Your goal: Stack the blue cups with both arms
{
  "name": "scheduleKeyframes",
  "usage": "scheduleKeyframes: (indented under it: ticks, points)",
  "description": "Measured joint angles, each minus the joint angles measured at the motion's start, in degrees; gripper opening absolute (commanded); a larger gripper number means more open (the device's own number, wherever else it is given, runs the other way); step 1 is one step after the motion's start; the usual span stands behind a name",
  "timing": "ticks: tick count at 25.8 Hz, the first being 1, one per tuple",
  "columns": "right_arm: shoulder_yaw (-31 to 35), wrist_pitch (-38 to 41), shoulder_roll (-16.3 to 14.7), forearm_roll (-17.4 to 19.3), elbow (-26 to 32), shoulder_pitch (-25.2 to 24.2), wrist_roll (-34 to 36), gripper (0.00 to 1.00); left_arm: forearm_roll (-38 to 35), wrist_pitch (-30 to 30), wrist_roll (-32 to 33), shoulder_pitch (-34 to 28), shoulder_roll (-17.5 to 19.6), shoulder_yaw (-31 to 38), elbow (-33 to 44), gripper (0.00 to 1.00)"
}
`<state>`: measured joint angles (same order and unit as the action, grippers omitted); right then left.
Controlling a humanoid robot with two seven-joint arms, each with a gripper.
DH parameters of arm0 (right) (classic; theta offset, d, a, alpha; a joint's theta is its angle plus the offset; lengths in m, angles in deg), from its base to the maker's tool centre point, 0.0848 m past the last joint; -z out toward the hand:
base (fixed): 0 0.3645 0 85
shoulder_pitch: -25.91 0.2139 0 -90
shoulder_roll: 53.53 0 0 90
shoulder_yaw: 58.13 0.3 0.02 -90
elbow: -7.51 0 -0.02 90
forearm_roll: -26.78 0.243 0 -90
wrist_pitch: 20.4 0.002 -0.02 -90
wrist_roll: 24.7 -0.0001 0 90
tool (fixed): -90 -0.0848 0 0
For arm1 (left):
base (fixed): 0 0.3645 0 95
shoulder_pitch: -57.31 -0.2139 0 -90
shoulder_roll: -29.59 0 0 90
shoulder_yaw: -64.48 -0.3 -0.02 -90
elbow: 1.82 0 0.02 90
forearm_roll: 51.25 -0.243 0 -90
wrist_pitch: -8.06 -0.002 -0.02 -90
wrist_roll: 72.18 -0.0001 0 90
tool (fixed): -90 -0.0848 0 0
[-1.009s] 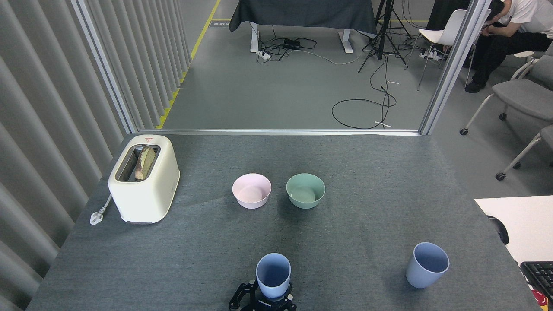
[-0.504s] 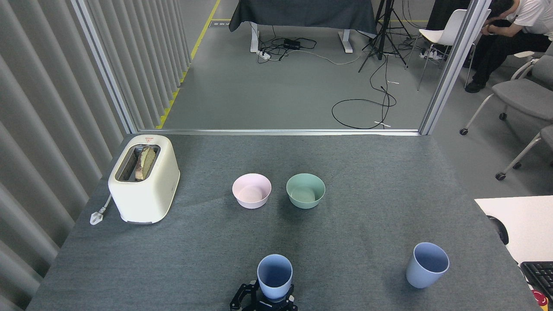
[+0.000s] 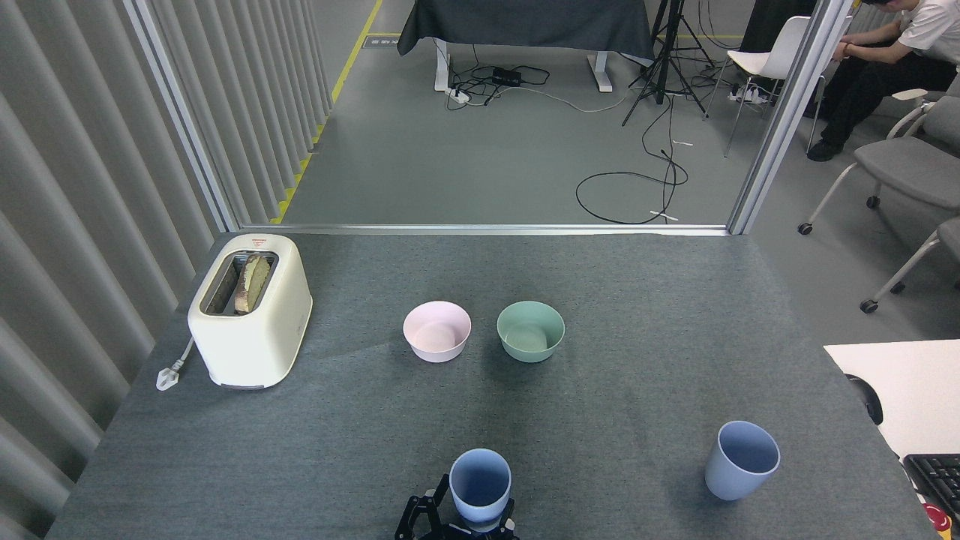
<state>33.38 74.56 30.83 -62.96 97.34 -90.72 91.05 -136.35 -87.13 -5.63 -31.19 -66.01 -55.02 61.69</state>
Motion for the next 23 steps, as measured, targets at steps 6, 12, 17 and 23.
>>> scheduleKeyframes:
  ticks: [6, 12, 17, 23]
  points:
    - [-0.01, 0.01, -0.01, 0.00, 0.00, 0.00, 0.01, 1.00, -0.04, 0.05, -0.09, -3.50, 0.60, 0.06, 4.38, 1.00]
    - [-0.09, 0.01, -0.01, 0.00, 0.00, 0.00, 0.01, 1.00, -0.12, 0.16, -0.15, -8.40, 2.04, 0.34, 8.60, 1.00]
    - [-0.08, 0.03, -0.02, 0.00, 0.00, -0.02, 0.01, 1.00, -0.04, 0.11, -0.28, -12.86, 3.73, 3.82, 12.50, 1.00]
    - [0.58, 0.04, -0.06, 0.12, 0.00, -0.37, 0.40, 1.00, 0.29, 0.05, -0.33, -20.77, 7.56, 9.28, 21.11, 1.00]
